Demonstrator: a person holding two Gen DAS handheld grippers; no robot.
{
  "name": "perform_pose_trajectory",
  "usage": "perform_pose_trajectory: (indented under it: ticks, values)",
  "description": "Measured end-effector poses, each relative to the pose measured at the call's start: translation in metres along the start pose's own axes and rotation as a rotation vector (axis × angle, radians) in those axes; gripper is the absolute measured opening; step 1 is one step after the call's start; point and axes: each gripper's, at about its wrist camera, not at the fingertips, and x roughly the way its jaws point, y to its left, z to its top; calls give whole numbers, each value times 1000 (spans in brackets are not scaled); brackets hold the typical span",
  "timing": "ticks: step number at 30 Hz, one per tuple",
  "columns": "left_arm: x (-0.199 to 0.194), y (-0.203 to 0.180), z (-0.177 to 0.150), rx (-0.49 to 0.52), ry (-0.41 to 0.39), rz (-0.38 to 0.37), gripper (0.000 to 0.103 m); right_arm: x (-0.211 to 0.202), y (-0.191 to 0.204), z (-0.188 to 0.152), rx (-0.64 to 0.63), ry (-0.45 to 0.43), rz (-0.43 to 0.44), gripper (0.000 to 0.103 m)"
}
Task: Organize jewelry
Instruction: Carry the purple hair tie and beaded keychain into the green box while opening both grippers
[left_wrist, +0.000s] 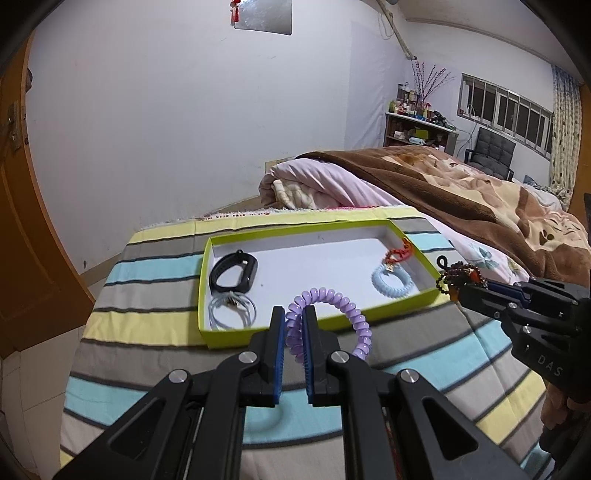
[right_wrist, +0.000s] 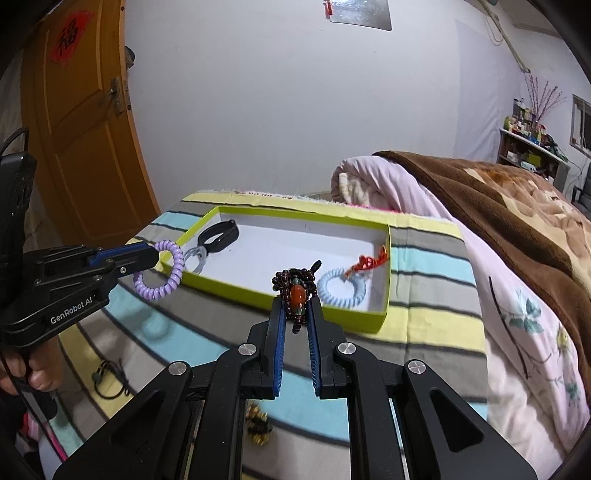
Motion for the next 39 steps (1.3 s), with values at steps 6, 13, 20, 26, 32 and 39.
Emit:
perform_pose_trajectory:
  ticks: [6, 13, 20, 26, 32, 39]
  values:
    - [21, 5, 14, -9, 5, 12, 10, 18, -13, 10, 13, 0, -5, 12]
    - [55, 11, 25, 1, 37, 30, 10, 47, -28, 23, 18, 22, -21, 12]
    - [88, 20, 37, -8, 81, 38, 10, 86, -45, 31, 38, 81, -40, 12]
    - [110, 23, 42, -6, 115, 48, 10, 107, -57, 39, 67, 125, -40, 12]
    - [130, 27, 41, -22, 170, 48, 10, 122, -62, 41, 73, 171, -47, 12]
    - [137, 26, 39, -22, 184, 44, 10, 131, -62, 39, 73, 186, -56, 12]
